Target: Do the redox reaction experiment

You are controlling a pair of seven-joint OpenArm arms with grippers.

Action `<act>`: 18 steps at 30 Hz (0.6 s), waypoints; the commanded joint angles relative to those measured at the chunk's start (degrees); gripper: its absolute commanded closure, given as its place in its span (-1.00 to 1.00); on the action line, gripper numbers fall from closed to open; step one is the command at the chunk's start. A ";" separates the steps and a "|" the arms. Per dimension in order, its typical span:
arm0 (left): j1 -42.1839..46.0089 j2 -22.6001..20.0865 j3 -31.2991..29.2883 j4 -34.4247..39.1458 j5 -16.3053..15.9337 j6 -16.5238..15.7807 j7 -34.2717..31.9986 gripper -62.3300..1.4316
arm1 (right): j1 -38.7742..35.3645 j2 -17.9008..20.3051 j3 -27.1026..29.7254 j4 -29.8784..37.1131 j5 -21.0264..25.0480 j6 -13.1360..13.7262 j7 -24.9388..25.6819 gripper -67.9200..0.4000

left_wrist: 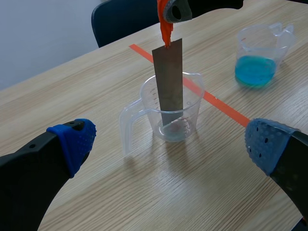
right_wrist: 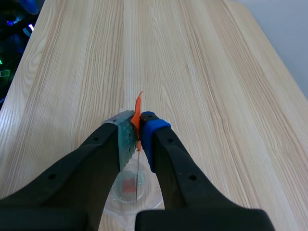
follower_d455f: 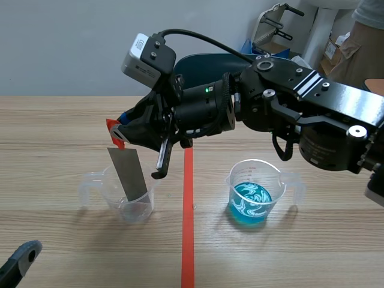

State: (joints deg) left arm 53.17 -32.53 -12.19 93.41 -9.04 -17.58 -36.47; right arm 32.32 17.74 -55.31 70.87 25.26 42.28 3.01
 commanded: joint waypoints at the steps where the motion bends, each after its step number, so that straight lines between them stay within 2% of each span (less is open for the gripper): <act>1: 0.13 0.13 -0.17 0.31 -0.33 0.17 -0.96 -1.00 | 0.20 -0.24 0.15 0.68 0.20 0.44 0.37 0.96; 2: 0.13 0.13 -0.17 0.31 -0.33 0.17 -0.96 -1.00 | 0.20 -0.24 0.15 0.68 0.17 0.44 0.35 0.91; 4: 0.13 0.13 -0.17 0.31 -0.33 0.17 -0.96 -1.00 | 0.20 -0.17 0.15 0.68 0.17 0.44 0.35 0.67; 9: 0.13 0.13 -0.17 0.31 -0.33 0.17 -0.96 -1.00 | 0.20 -0.13 0.15 0.68 0.24 0.44 1.18 -0.25; 15: 0.13 0.13 -0.17 0.31 -0.33 0.17 -0.96 -1.00 | 0.20 -0.28 0.15 0.68 0.26 0.44 2.54 -0.71; 18: 0.13 0.13 -0.17 0.31 -0.33 0.17 -0.96 -1.00 | 0.20 -0.31 0.15 0.68 0.26 0.44 2.54 -0.87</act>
State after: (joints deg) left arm 53.17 -32.53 -12.19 93.41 -9.04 -17.58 -36.47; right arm 31.55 17.76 -55.31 70.87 24.86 42.28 4.51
